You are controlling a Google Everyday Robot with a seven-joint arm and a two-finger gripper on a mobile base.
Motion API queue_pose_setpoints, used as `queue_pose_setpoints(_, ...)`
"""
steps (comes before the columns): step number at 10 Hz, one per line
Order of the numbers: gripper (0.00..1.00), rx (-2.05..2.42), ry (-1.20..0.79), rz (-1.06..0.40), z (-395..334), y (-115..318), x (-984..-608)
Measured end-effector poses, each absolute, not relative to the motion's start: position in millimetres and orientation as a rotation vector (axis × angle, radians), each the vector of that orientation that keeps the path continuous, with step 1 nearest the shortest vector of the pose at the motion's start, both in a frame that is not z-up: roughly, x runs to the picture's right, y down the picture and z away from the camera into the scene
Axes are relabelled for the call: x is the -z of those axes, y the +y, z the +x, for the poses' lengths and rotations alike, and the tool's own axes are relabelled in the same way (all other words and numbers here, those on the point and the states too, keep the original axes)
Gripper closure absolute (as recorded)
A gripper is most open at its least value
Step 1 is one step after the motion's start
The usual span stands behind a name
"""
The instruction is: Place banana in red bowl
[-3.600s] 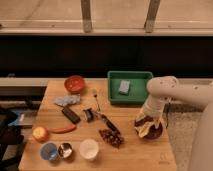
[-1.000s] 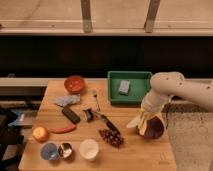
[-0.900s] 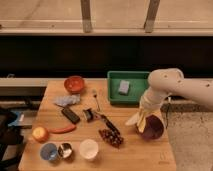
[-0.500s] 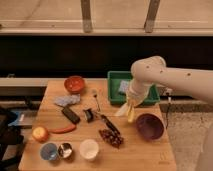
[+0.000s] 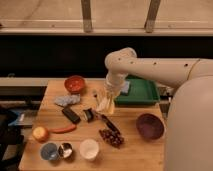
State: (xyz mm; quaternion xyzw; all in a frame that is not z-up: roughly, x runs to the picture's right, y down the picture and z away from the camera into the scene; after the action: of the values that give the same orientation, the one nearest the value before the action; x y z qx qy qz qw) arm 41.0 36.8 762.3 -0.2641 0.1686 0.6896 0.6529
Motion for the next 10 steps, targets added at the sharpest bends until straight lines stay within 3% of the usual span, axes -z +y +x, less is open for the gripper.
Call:
queue_pose_setpoints(7, 1.00, -1.563, 0.385, -0.598, 41, 37, -763)
queue_pose_setpoints(10, 1.00, -1.512, 0.353, -0.567, 23, 16, -772)
